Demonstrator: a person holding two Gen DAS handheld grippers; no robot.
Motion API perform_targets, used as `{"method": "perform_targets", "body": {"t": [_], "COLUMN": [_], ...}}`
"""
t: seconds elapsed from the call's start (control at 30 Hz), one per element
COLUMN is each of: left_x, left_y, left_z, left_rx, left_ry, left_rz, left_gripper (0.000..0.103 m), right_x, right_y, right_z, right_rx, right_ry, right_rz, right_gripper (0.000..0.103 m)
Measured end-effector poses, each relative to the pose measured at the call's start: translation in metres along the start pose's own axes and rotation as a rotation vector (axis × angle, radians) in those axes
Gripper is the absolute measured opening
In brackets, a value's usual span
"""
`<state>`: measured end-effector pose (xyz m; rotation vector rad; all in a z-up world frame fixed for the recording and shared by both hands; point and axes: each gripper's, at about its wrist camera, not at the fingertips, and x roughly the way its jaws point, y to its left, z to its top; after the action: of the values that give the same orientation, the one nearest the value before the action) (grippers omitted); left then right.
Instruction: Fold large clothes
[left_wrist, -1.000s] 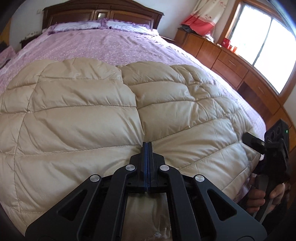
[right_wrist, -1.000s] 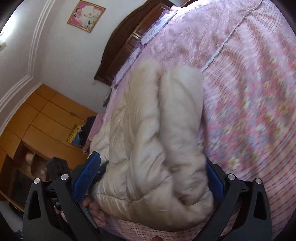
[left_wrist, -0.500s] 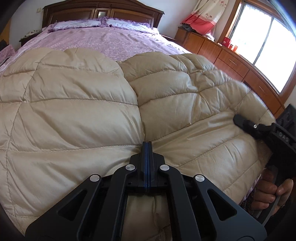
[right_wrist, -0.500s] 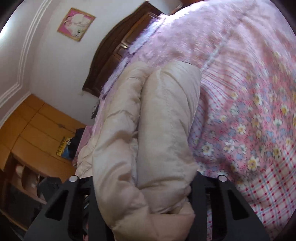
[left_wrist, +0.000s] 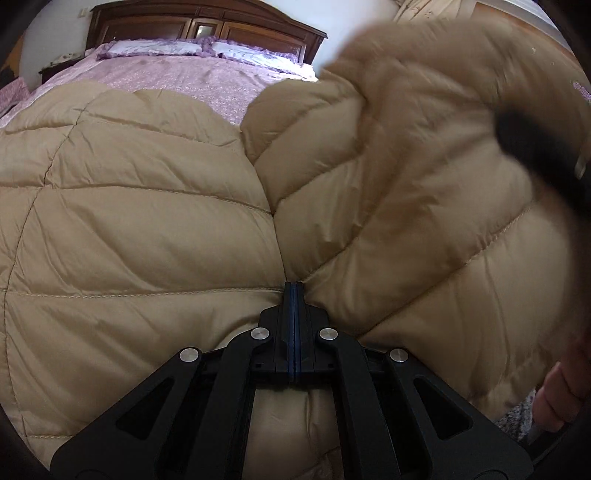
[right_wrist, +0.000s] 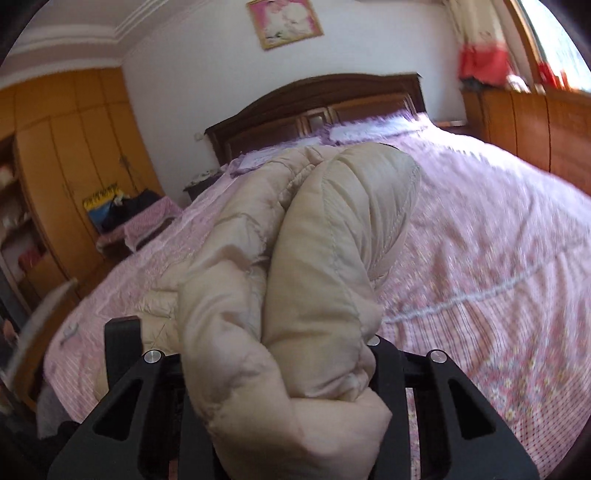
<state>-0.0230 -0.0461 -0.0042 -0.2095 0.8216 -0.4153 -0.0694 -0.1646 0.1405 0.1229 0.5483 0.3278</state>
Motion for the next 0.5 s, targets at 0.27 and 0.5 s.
{"method": "perform_targets", "body": {"t": [0.27, 0.5], "left_x": [0.001, 0.004], "left_y": [0.010, 0.015], "left_z": [-0.004, -0.007], "left_rx": [-0.010, -0.037], "left_ry": [-0.015, -0.026], "left_rz": [-0.051, -0.099], "left_gripper": [0.001, 0.001], "right_x": [0.018, 0.032], "right_y": [0.064, 0.073], "right_z": [-0.003, -0.001], "right_rx": [-0.199, -0.185], "right_ry": [0.016, 0.043], "right_rz": [0.021, 0.049], "right_gripper": [0.032, 0.032]}}
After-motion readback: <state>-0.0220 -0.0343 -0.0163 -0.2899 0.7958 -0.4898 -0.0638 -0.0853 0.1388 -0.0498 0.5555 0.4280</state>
